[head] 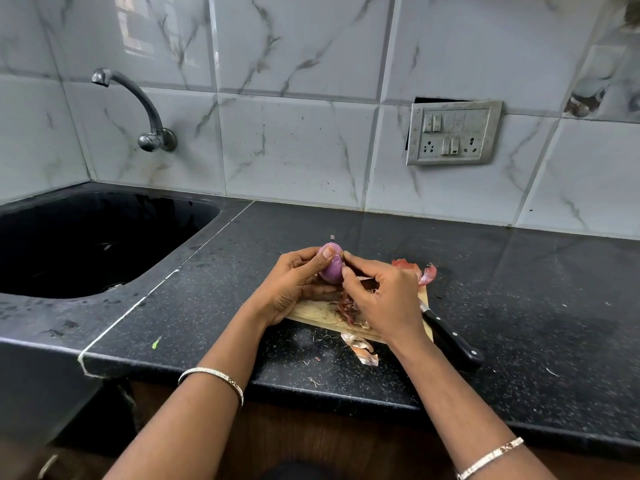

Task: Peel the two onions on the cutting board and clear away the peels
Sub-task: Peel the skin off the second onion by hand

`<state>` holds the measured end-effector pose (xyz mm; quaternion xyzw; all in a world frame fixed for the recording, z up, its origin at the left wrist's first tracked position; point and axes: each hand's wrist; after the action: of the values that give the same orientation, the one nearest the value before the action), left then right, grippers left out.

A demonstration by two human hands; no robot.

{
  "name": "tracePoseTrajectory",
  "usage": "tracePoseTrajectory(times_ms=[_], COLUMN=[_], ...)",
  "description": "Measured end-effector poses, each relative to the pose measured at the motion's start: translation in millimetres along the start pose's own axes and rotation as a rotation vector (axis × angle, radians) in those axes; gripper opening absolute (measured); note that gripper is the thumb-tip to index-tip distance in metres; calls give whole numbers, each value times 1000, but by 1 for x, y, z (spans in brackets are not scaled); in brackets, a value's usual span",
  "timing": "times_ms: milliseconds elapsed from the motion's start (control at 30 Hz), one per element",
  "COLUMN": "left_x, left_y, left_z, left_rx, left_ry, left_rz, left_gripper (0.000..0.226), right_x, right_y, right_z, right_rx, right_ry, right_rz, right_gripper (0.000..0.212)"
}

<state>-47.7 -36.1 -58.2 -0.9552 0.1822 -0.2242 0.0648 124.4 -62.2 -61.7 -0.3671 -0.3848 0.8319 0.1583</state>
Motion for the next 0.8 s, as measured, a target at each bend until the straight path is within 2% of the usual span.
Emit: tracePoseTrajectory(times_ms=[300,433,533,600,700,800], left_x=[-3,-4,-4,-5,-2,0], left_y=[0,-2,-2,-3,-3,0], left_z=[-1,-1,0,1,1,-1], left_rx=[-21,-30,-31,-31,-19,-31], left_ry=[-24,-29,-3,16,46,114], left_rz=[23,-3,-20,-38,-65,-94], left_gripper=[35,53,67,59,31,37], right_x=[-1,-2,-3,-4,-3,0], right_y=[-4,-4,-4,-4,-5,-5], right_z=[1,-2,-4,-3,0,-1], right_rx=[1,80,143,129,77,53], right_ry=[25,76,100,45,-53,-104], right_rz=[-82,-94,-65,-55,-2,58], right_gripper=[11,13,29,29,19,14])
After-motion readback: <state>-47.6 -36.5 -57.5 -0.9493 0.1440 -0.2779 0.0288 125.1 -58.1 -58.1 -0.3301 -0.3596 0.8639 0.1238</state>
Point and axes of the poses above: each hand's wrist, its own y-axis away from the middle knuckle, its own x-axis out of the palm, z = x × y, and after that the axes turned 11 degrees about y, right-handed
